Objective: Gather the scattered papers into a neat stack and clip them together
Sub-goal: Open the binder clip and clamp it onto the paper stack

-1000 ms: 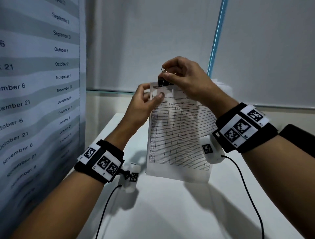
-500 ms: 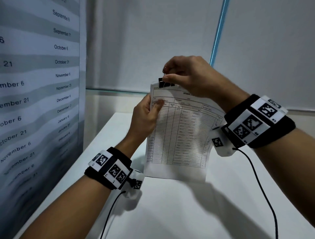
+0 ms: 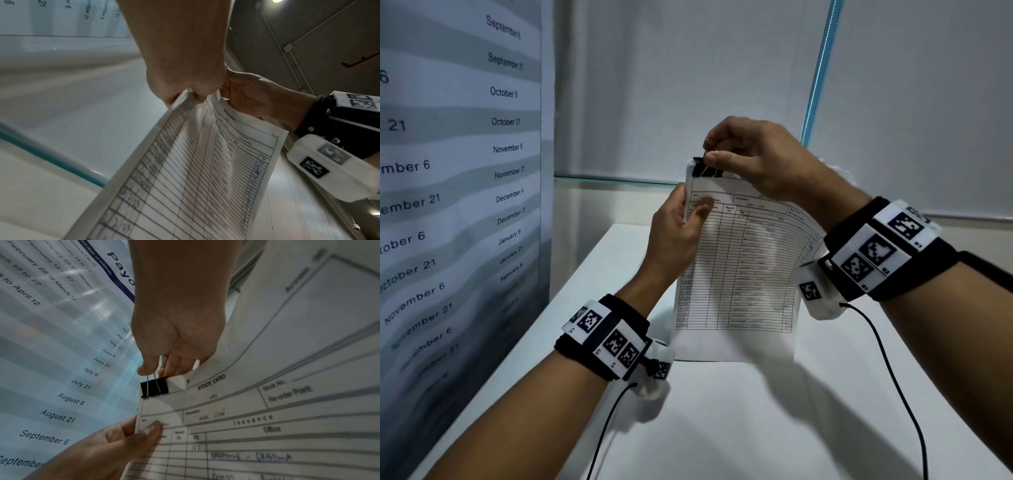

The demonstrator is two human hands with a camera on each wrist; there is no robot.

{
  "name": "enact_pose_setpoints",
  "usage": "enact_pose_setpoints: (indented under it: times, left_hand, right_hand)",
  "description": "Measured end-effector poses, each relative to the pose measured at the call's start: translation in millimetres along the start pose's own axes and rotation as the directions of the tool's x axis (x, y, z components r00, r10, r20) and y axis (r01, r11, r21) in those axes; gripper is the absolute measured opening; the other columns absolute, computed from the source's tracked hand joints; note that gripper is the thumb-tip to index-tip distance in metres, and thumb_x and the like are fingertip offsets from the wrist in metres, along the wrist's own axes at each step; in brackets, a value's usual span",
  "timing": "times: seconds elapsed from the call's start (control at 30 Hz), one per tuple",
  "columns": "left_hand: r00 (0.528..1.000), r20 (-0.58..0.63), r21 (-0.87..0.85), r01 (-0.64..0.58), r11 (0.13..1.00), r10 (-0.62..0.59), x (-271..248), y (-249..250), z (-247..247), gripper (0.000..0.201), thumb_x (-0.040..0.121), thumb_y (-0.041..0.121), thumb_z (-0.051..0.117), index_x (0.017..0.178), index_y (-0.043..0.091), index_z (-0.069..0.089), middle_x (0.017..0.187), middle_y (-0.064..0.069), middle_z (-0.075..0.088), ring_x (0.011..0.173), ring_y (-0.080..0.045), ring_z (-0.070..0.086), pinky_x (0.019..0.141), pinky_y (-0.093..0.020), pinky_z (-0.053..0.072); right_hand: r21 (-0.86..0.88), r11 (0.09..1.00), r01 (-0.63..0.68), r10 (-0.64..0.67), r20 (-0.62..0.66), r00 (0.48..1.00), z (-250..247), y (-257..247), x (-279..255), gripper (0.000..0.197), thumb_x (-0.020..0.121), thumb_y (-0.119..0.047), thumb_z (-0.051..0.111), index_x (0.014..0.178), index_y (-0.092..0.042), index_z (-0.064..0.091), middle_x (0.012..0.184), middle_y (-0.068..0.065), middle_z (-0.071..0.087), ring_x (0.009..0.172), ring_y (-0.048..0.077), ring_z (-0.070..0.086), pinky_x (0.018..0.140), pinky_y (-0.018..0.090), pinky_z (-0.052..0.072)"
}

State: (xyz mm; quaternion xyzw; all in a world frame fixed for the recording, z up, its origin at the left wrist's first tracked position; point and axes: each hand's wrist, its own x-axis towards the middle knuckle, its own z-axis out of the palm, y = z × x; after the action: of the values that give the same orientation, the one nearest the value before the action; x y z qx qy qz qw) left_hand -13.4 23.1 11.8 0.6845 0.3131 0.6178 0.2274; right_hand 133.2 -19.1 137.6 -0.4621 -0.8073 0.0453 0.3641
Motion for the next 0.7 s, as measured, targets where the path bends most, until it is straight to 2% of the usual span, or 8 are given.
enact_pose_setpoints:
  times: [0.1, 0.2, 0.23, 0.3, 0.37, 0.47, 0.6, 0.7]
  left_hand:
    - [1.0, 0.007, -0.015, -0.013, 1.0, 0.013, 0, 0, -1, 0.028, 0.103, 0.026, 0.059, 0.128, 0.012, 0.059, 0.113, 0.001, 0.071, 0.102, -0.008, 0.069, 0.083, -0.021, 0.059]
    - [1.0, 0.011, -0.041, -0.008, 0.999, 0.008, 1, 0, -2, 0.026, 0.103, 0.022, 0.059, 0.127, 0.012, 0.058, 0.112, -0.001, 0.071, 0.101, -0.011, 0.07, 0.086, -0.03, 0.06]
    - [1.0, 0.023, -0.061, 0.01, 0.998, -0.009, 2, -1, -2, 0.025, 0.103, 0.022, 0.059, 0.126, 0.013, 0.057, 0.112, -0.001, 0.071, 0.103, -0.014, 0.07, 0.089, -0.037, 0.061]
    - [0.998, 0.047, -0.134, 0.044, 0.99, -0.038, 2, 1, -3, 0.025, 0.102, 0.024, 0.06, 0.124, 0.017, 0.052, 0.114, -0.001, 0.07, 0.105, -0.02, 0.071, 0.092, -0.051, 0.059]
    - [0.999, 0.037, -0.182, 0.022, 0.983, -0.016, 6, 12, -4, 0.035, 0.1, 0.028, 0.062, 0.131, 0.021, 0.047, 0.123, 0.002, 0.065, 0.114, -0.022, 0.067, 0.099, -0.051, 0.057]
    - [0.998, -0.006, -0.148, -0.068, 0.987, 0.067, 23, 36, -12, 0.049, 0.099, 0.034, 0.064, 0.143, 0.024, 0.045, 0.127, 0.001, 0.063, 0.12, -0.017, 0.064, 0.103, -0.037, 0.055]
    - [0.991, 0.11, -0.04, -0.069, 0.997, 0.073, 51, 55, -27, 0.038, 0.091, 0.036, 0.074, 0.122, 0.014, 0.069, 0.107, -0.008, 0.076, 0.103, -0.021, 0.074, 0.097, -0.046, 0.059]
    - [0.987, 0.147, -0.045, -0.057, 0.997, 0.064, 56, 57, -33, 0.023, 0.092, 0.024, 0.076, 0.111, 0.012, 0.072, 0.104, -0.012, 0.077, 0.099, -0.026, 0.076, 0.093, -0.045, 0.061]
  right_hand:
    - [0.006, 0.999, -0.041, 0.039, 0.121, 0.992, -6, -3, 1, 0.049, 0.089, -0.045, 0.067, 0.13, -0.02, 0.057, 0.12, -0.008, 0.069, 0.111, 0.005, 0.065, 0.101, 0.037, 0.054]
    - [-0.144, 0.984, -0.108, 0.139, 0.224, 0.965, -18, -2, -3, 0.087, 0.079, -0.057, 0.068, 0.152, -0.025, 0.032, 0.145, -0.002, 0.054, 0.128, 0.014, 0.053, 0.108, 0.036, 0.045]
    - [-0.216, 0.97, -0.115, 0.164, 0.223, 0.961, -20, 0, -5, 0.083, 0.082, -0.054, 0.068, 0.151, -0.024, 0.034, 0.143, -0.001, 0.055, 0.125, 0.015, 0.054, 0.104, 0.034, 0.046]
    - [-0.314, 0.945, -0.093, 0.157, 0.183, 0.971, -22, 6, -8, 0.046, 0.093, -0.043, 0.064, 0.133, -0.021, 0.057, 0.116, -0.005, 0.066, 0.107, 0.014, 0.063, 0.083, 0.027, 0.049]
    - [-0.331, 0.942, -0.064, 0.113, 0.132, 0.985, -18, 10, -9, 0.022, 0.097, -0.038, 0.061, 0.108, -0.021, 0.068, 0.091, -0.012, 0.065, 0.087, 0.011, 0.064, 0.065, 0.024, 0.043]
    - [-0.311, 0.949, -0.05, 0.087, 0.107, 0.99, -14, 13, -7, 0.019, 0.096, -0.038, 0.064, 0.097, -0.02, 0.07, 0.085, -0.008, 0.066, 0.081, 0.014, 0.063, 0.068, 0.032, 0.05]
    - [-0.264, 0.962, -0.069, 0.099, 0.102, 0.99, -17, 15, -7, 0.012, 0.094, -0.037, 0.066, 0.089, -0.026, 0.068, 0.08, -0.012, 0.064, 0.074, 0.006, 0.061, 0.064, 0.026, 0.043]
    - [-0.251, 0.965, -0.075, 0.105, 0.109, 0.988, -18, 15, -8, 0.012, 0.094, -0.037, 0.067, 0.085, -0.029, 0.066, 0.076, -0.014, 0.061, 0.071, 0.002, 0.057, 0.061, 0.023, 0.039]
